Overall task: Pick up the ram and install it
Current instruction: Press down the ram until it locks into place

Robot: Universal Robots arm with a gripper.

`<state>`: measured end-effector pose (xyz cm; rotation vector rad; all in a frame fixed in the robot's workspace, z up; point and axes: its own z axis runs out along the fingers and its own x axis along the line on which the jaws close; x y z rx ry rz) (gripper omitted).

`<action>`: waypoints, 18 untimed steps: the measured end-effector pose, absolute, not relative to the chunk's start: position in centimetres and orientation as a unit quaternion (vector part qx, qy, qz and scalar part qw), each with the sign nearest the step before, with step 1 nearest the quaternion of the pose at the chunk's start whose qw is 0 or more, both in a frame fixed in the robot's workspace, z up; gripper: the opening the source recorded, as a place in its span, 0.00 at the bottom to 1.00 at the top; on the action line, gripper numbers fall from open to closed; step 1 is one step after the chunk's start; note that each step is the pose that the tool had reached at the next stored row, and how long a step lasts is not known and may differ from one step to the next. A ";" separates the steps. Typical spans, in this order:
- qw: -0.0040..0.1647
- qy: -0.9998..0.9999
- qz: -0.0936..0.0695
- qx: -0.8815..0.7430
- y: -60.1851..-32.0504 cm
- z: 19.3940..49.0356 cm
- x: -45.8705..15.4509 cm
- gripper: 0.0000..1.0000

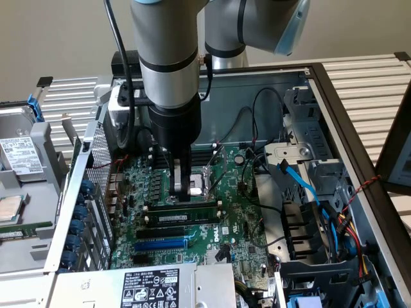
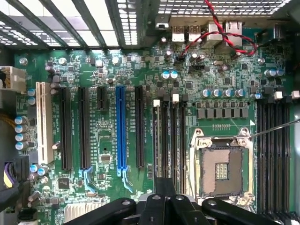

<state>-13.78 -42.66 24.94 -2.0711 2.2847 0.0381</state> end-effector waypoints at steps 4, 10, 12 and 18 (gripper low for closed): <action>0.029 0.764 0.011 -0.645 -42.7 24.9 -13.8 0.11; 0.030 0.797 0.010 -0.604 -42.7 24.9 -13.8 0.11; 0.030 0.807 0.009 -0.590 -42.7 24.9 -13.8 0.11; 0.030 0.837 0.008 -0.546 -42.7 24.9 -13.8 0.11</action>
